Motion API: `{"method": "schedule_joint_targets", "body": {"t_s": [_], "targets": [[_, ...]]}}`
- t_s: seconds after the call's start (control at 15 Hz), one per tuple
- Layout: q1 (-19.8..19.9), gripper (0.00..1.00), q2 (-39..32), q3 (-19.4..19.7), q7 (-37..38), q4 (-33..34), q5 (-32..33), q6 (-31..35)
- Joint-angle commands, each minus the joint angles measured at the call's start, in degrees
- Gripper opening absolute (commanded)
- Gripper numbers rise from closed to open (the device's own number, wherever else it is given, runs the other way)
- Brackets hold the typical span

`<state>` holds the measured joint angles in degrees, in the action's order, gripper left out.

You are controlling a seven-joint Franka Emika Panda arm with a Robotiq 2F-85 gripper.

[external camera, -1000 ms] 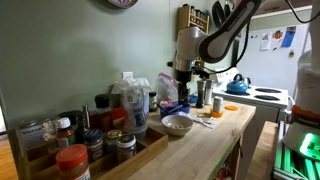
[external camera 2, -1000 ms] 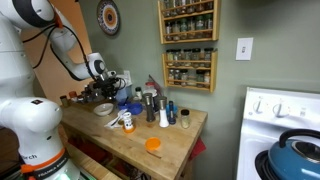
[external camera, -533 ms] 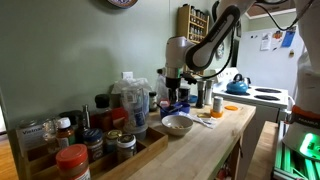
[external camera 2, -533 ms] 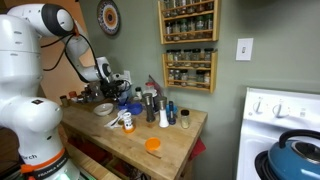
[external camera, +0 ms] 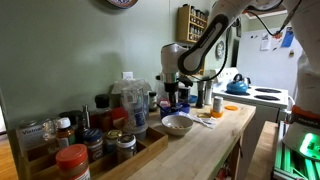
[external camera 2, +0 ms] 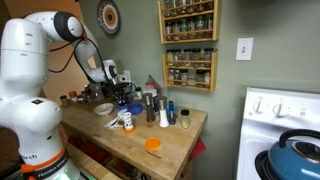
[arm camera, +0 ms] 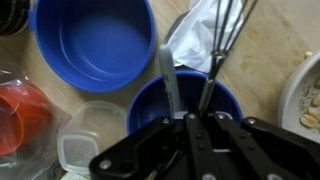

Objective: Remove the whisk from the blue bowl on the right and put it in the blue bowl on the left

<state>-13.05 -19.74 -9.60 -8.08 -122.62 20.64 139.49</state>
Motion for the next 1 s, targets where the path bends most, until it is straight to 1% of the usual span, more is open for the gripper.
{"method": "schedule_joint_targets", "body": {"t_s": [0.0,0.13,0.27,0.33,0.47,0.53,0.6,0.67,0.73,0.8,0.87,0.93], "targets": [[0.0,0.34,-1.9,-0.8,-2.2,1.8,-2.0,-2.1],[0.4,0.37,-1.0,-1.4,-3.0,1.3,-3.2,-1.3],[0.9,0.51,1.7,-1.7,-3.2,0.0,-4.6,0.1],[1.5,0.6,3.8,-2.0,-3.2,-1.3,-6.0,1.8],[2.7,0.73,7.9,-2.6,-4.0,-3.6,-9.6,5.0],[3.6,0.82,9.8,-3.1,-5.6,-4.7,-12.3,6.4],[5.6,0.89,12.0,-5.0,-11.5,-6.3,-18.3,7.7],[9.6,0.97,14.5,-9.5,-17.0,-8.5,-22.3,8.6],[11.7,1.0,16.4,-12.2,-21.4,-10.0,-25.4,9.2],[13.4,1.0,18.3,-14.8,-26.2,-11.4,-29.1,9.4],[14.3,1.0,19.3,-16.6,-30.7,-11.8,-33.3,9.4],[8.2,1.0,14.9,-9.5,-23.8,-7.1,-27.7,7.7]]}}
